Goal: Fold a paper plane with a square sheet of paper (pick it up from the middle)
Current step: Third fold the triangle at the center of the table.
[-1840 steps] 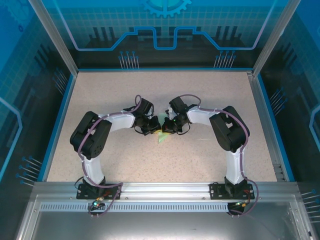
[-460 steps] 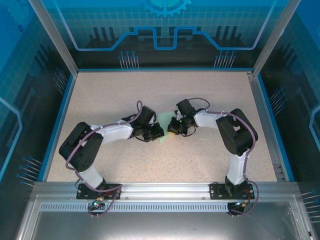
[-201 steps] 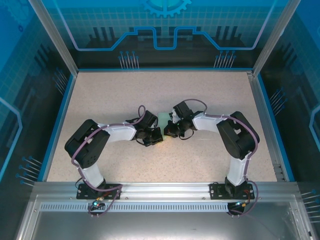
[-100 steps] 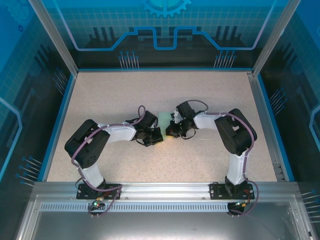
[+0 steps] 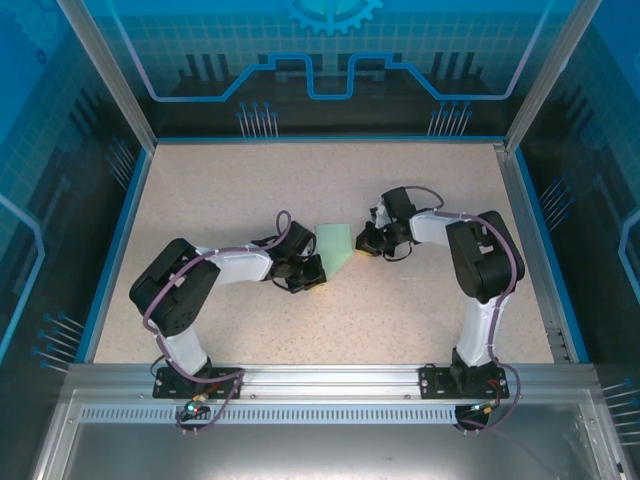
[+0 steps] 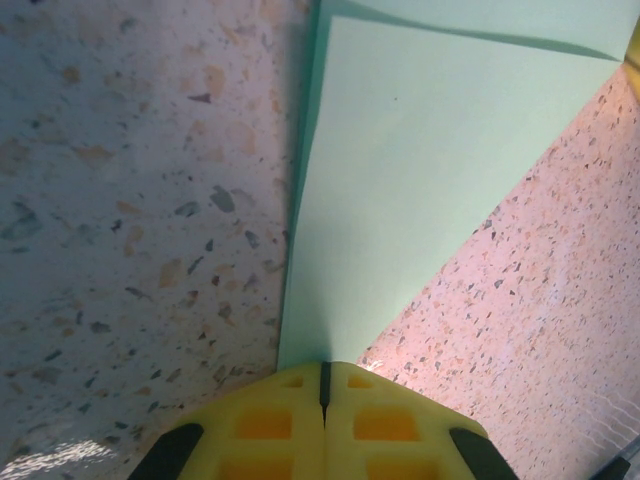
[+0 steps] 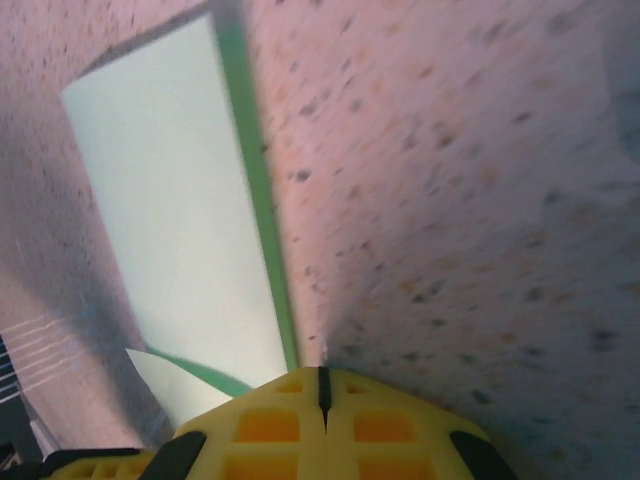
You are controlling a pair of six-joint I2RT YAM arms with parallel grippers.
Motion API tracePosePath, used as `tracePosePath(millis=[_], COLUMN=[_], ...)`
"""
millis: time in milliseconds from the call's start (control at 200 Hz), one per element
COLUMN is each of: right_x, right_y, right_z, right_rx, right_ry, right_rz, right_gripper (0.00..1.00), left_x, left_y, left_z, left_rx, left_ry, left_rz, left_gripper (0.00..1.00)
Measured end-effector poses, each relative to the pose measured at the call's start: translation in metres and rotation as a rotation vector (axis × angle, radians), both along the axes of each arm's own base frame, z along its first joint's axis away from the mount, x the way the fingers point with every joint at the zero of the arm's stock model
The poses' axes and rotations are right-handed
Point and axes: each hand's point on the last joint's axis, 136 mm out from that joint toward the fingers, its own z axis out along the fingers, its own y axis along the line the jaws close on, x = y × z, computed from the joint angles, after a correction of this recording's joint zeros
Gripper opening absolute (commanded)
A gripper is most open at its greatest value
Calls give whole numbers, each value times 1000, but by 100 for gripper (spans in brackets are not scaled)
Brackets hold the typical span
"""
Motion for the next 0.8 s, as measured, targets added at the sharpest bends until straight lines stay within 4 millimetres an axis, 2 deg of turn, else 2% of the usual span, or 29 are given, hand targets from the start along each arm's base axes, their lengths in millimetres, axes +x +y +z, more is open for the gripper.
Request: tracePosePath(millis=[115,185,260,355,420,510,600,795], right_x=[6,6,2,-13,-28,-45,-52,-48], right_y=[-7,-5,6,34,54,70,71,69], right_z=[3,13,28,38,33,17,-1,-1], right_rx=[-30,-36,-28,-9,-2,3,-1,14], right_ry=[-22,-48,-83,-107,-87,-35,21,37], right_rz=[-22,-20,7,78,131,176,178,162], right_gripper=[0,0,0,0,0,0,0,0], left_x=[0,0,0,0,1,1,1,0], left_y=[0,0,0,0,0,0,0,0], left_z=[0,1,1,1,1,1,1,1], left_rx=[1,3,4,4,5,5,5,4], left_ry=[0,0,1,3,3,3,3,3], left_rz=[-1,-3,-4,-4,-4,-4,-3,-6], left_gripper=[0,0,0,0,0,0,0,0])
